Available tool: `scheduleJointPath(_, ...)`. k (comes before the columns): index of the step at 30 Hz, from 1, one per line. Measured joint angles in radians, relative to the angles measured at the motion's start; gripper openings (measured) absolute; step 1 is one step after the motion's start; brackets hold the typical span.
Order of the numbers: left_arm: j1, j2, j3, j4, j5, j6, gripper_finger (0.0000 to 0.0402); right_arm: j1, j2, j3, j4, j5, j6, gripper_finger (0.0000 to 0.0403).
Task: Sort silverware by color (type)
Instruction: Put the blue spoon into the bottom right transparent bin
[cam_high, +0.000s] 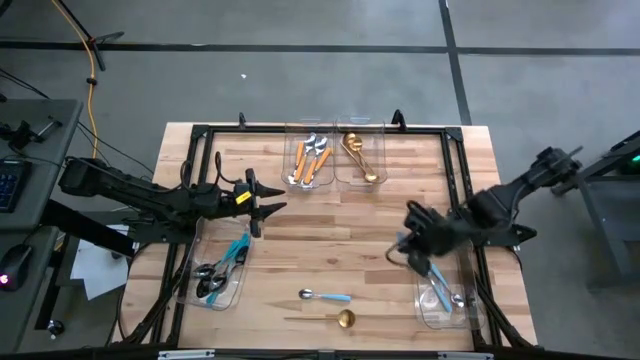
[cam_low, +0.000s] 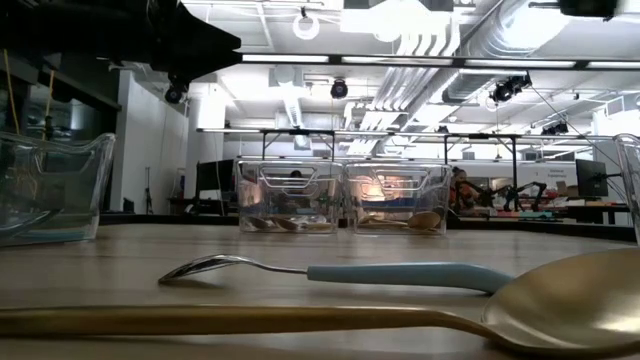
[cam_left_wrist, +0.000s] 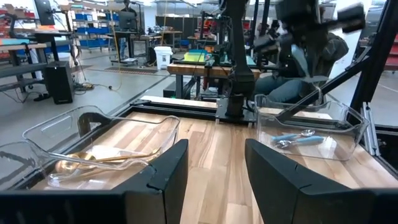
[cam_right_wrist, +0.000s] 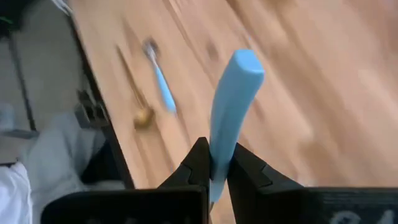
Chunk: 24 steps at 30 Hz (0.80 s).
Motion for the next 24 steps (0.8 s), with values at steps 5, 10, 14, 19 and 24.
scheduleJointPath(5,0.000,0.000,0.000,0.000,0.000,-0.005,0.0147,0.182,0.001,0.000,-0.144,-0.006,0.343,0.0015)
scheduleJointPath(10,0.000,0.000,0.000,0.000,0.000,-0.005,0.0147,0.319,0.017,0.000,-0.228,-0.010,0.632,0.0015)
scheduleJointPath(14,0.000,0.000,0.000,0.000,0.000,-0.004,0.0147,0.381,0.072,-0.001,-0.331,-0.046,0.797,0.0015)
scheduleJointPath(19,0.000,0.000,0.000,0.001,0.000,0.003,0.0147,0.406,0.140,-0.001,-0.324,-0.056,0.902,0.0016)
scheduleJointPath(24,0.000,0.000,0.000,0.001,0.000,0.003,0.0147,0.402,0.214,-0.041,-0.254,-0.196,0.935,0.0017)
